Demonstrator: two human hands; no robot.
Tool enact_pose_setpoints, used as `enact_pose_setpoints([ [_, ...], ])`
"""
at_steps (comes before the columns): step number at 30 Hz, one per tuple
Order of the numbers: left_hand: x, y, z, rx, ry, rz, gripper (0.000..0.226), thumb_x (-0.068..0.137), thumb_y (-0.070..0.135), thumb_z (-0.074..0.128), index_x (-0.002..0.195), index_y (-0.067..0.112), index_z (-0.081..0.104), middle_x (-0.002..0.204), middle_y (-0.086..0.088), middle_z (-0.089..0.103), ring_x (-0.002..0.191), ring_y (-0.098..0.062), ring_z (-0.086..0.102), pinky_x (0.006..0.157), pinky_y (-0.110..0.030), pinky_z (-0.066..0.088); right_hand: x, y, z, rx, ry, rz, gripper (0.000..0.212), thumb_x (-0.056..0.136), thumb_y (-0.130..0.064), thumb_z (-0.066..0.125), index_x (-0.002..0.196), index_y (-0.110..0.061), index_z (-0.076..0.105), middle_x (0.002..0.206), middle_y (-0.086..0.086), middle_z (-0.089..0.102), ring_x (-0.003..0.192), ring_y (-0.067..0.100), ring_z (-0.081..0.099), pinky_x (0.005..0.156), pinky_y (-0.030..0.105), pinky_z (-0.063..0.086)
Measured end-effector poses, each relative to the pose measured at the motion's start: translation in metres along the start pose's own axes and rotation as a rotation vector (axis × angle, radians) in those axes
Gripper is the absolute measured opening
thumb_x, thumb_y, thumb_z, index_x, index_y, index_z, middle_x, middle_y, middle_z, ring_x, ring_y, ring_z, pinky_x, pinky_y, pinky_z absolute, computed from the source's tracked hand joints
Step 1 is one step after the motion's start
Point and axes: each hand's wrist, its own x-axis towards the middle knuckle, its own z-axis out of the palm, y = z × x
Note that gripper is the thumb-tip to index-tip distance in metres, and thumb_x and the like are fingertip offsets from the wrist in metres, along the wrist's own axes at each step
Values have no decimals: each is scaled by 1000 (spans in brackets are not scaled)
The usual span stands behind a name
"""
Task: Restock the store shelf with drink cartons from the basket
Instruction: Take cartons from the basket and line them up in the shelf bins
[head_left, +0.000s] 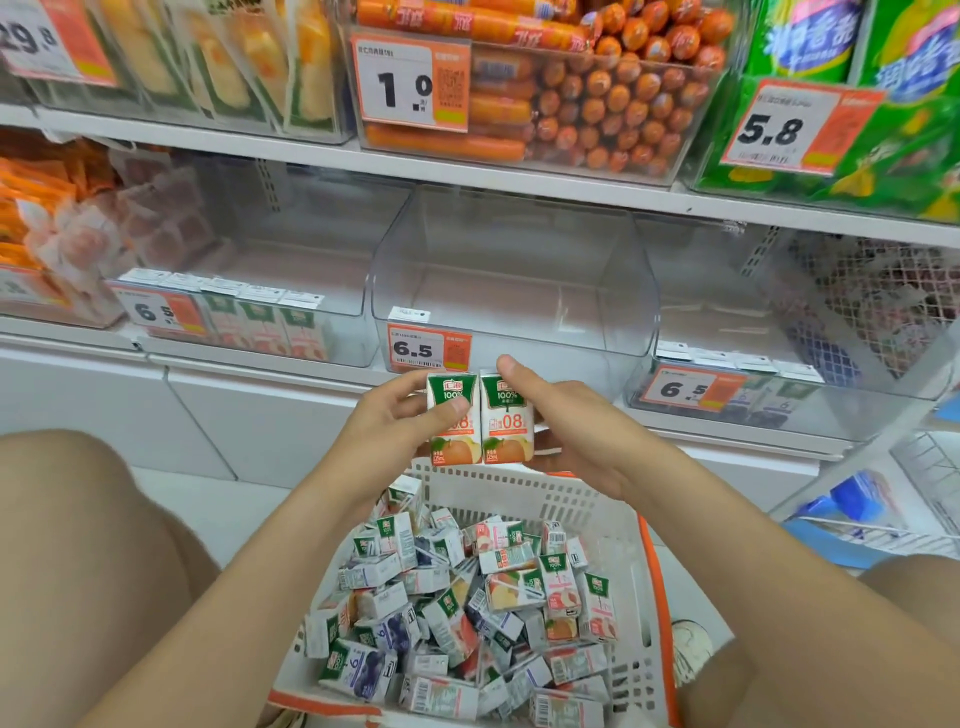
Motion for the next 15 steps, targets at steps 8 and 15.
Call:
enact_pose_setpoints([
  [8, 21, 46, -12, 482, 149, 245, 26, 87, 26, 81, 109, 31, 69, 99, 9, 78, 87, -13, 76, 83, -44, 62, 14, -12, 2, -130, 290, -310, 64, 93, -68, 59, 101, -6, 72, 79, 5, 79, 74, 16, 77, 79, 34, 58],
  [15, 67, 88, -32, 906, 61, 667, 35, 92, 19, 75, 122, 28, 59, 117, 5, 51, 103, -6, 57, 89, -30, 49, 35, -48, -16, -450, 562, -696, 36, 99, -36, 67, 130, -18, 63, 100, -1, 70, 86, 19, 68, 85, 35, 52],
])
